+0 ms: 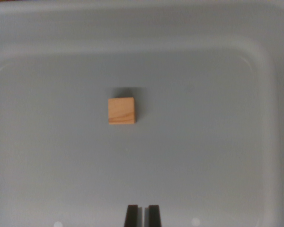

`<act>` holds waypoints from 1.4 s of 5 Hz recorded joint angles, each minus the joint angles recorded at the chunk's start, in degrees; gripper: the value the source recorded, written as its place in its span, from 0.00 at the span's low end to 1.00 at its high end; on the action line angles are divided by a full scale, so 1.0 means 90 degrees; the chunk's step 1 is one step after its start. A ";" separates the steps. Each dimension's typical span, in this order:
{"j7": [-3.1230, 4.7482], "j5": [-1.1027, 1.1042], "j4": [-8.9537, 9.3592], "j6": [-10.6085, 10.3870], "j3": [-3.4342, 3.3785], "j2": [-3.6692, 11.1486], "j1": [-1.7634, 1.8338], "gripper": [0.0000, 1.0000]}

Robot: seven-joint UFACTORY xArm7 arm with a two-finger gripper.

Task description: Push wooden cube

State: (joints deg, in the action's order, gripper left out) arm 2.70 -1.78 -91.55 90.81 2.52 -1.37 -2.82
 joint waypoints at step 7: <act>-0.0002 0.0002 0.0158 -0.0218 -0.0015 0.0089 0.0014 0.00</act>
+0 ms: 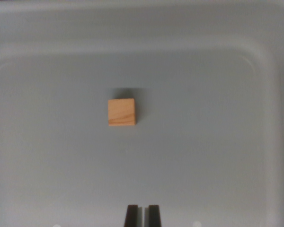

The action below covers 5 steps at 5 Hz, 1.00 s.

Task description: Push wooden cube

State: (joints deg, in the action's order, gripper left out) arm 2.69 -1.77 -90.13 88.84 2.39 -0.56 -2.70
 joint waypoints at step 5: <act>-0.0003 0.0002 0.0226 -0.0313 -0.0021 0.0128 0.0020 0.00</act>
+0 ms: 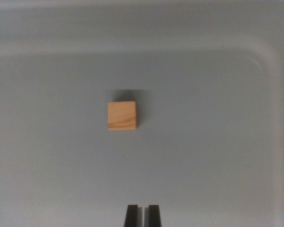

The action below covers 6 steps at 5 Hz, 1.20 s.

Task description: Push wooden cube

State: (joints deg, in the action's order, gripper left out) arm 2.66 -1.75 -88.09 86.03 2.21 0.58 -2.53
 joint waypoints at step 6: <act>-0.0006 0.0005 0.0488 -0.0674 -0.0045 0.0275 0.0042 0.00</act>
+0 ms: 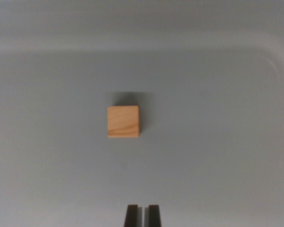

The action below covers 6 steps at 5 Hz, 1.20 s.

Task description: Push wooden cube

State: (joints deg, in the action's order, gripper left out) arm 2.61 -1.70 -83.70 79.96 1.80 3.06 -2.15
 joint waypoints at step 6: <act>-0.0007 0.0006 0.0594 -0.0821 -0.0055 0.0335 0.0051 0.00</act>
State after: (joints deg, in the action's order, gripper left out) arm 2.55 -1.65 -78.35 72.57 1.31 6.08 -1.69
